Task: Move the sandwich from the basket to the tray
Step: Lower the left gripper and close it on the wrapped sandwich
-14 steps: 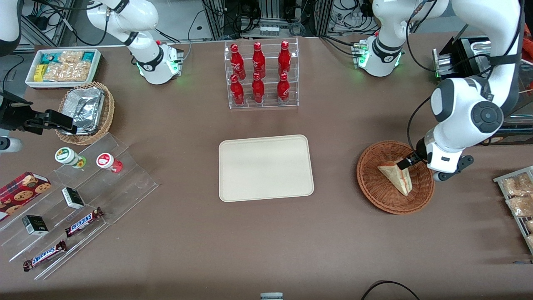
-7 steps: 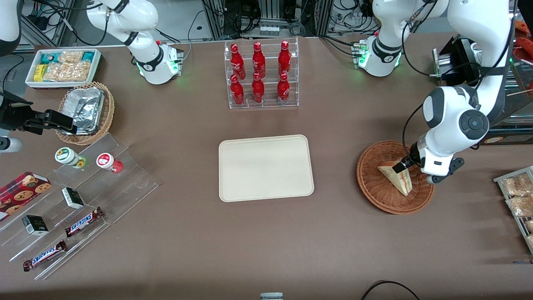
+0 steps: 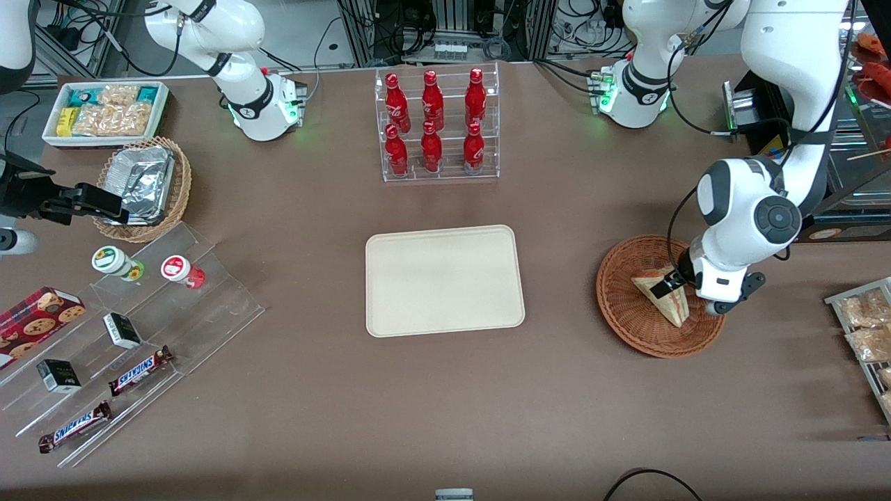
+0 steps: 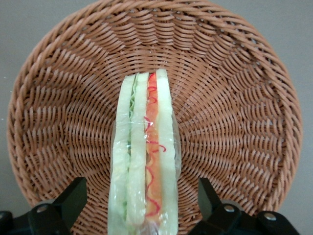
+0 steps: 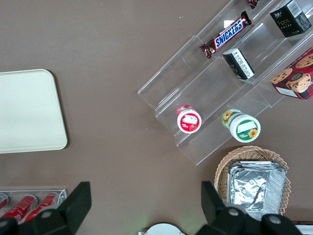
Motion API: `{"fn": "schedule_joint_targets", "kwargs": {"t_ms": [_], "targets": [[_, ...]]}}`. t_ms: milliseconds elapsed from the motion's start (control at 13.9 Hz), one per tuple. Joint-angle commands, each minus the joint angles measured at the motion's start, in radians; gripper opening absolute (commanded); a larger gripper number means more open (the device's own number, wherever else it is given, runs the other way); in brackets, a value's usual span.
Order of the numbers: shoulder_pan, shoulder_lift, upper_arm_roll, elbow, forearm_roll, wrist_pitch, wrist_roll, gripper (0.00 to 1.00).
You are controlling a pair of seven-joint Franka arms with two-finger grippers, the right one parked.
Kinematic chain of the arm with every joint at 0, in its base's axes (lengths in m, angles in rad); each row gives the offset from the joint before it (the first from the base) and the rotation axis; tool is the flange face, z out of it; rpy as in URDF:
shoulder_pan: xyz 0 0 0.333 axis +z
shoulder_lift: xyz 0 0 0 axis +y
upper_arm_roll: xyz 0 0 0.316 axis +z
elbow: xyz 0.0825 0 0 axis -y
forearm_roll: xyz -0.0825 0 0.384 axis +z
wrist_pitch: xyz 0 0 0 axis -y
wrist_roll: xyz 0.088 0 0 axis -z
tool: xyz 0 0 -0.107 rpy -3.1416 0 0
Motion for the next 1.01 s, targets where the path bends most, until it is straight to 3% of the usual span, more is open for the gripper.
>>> {"fn": "schedule_joint_targets", "kwargs": {"t_ms": [0,72,144,216,648,936], "targets": [[-0.003,0.007,0.000,-0.013,-0.024,0.027,-0.014,0.83],[-0.002,0.004,0.000,-0.015,-0.031,0.021,-0.014,0.46],[-0.001,0.000,0.000,-0.015,-0.033,0.014,-0.014,0.19],[-0.001,-0.010,0.000,-0.013,-0.033,-0.005,-0.008,0.00],[-0.014,-0.027,-0.008,0.131,-0.025,-0.228,0.030,0.00],[-0.081,-0.019,-0.013,0.205,-0.024,-0.284,0.034,0.00]]}}
